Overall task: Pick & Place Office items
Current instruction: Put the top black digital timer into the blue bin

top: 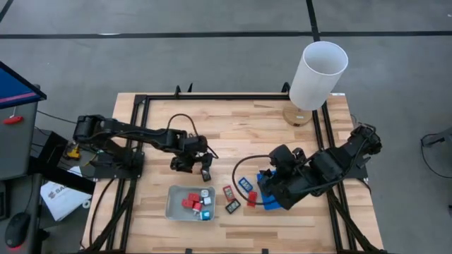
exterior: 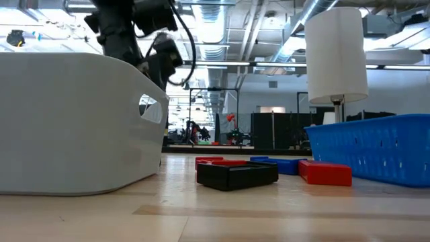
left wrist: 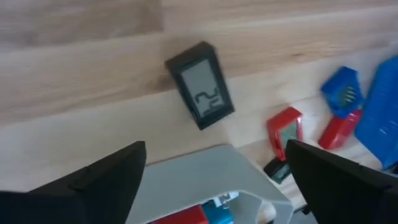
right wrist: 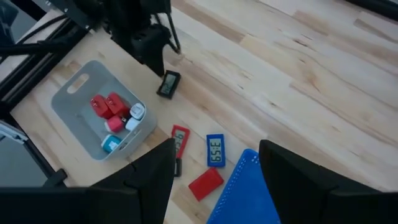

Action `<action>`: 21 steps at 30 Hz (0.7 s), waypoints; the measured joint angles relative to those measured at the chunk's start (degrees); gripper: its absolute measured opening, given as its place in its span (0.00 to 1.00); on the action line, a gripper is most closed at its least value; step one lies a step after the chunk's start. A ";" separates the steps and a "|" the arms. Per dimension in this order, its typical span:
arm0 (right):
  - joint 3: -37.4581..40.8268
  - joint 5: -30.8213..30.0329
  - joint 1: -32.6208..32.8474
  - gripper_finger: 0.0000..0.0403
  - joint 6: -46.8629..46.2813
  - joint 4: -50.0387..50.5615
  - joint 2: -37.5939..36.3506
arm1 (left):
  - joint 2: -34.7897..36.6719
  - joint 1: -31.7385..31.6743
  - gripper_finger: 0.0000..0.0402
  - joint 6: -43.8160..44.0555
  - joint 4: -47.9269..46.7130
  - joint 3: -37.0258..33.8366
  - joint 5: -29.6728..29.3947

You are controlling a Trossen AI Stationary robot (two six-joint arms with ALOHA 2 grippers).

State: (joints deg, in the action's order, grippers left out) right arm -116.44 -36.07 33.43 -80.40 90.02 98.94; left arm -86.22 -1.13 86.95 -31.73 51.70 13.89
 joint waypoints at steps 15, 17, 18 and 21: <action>0.00 -1.94 1.88 0.55 1.33 -0.02 -0.02 | -5.15 -4.95 0.98 4.67 0.45 0.05 1.75; 0.00 -2.46 2.31 0.55 1.28 0.00 -0.28 | -5.24 -5.36 0.96 4.71 0.05 0.02 1.77; 0.00 -2.89 2.47 0.55 1.09 0.00 -0.46 | -5.24 -5.52 0.96 4.71 0.52 0.02 1.77; -0.02 -3.57 2.60 0.55 1.07 -0.02 -0.82 | -5.54 -6.02 0.93 4.85 0.68 0.05 1.77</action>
State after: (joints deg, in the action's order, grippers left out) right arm -116.46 -39.65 36.03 -79.34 90.00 98.12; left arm -91.77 -7.16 91.80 -31.05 51.75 15.66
